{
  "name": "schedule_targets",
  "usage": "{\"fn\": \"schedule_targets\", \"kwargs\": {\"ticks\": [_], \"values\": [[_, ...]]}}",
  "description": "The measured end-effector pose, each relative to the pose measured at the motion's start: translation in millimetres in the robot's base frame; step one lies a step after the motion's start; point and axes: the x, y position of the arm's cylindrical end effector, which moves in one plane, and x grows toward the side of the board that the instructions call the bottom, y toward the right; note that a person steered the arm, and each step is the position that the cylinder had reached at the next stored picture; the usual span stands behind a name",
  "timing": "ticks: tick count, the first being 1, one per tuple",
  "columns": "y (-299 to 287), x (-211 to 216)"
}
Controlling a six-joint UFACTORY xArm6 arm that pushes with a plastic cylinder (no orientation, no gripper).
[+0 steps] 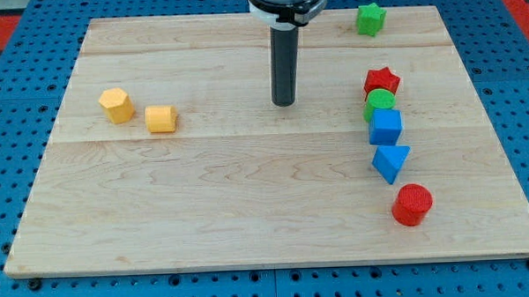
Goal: Drag the red star parallel to the green star
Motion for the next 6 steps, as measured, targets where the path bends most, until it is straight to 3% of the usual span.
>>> {"fn": "schedule_targets", "kwargs": {"ticks": [6], "values": [[-6.1, -16.0]]}}
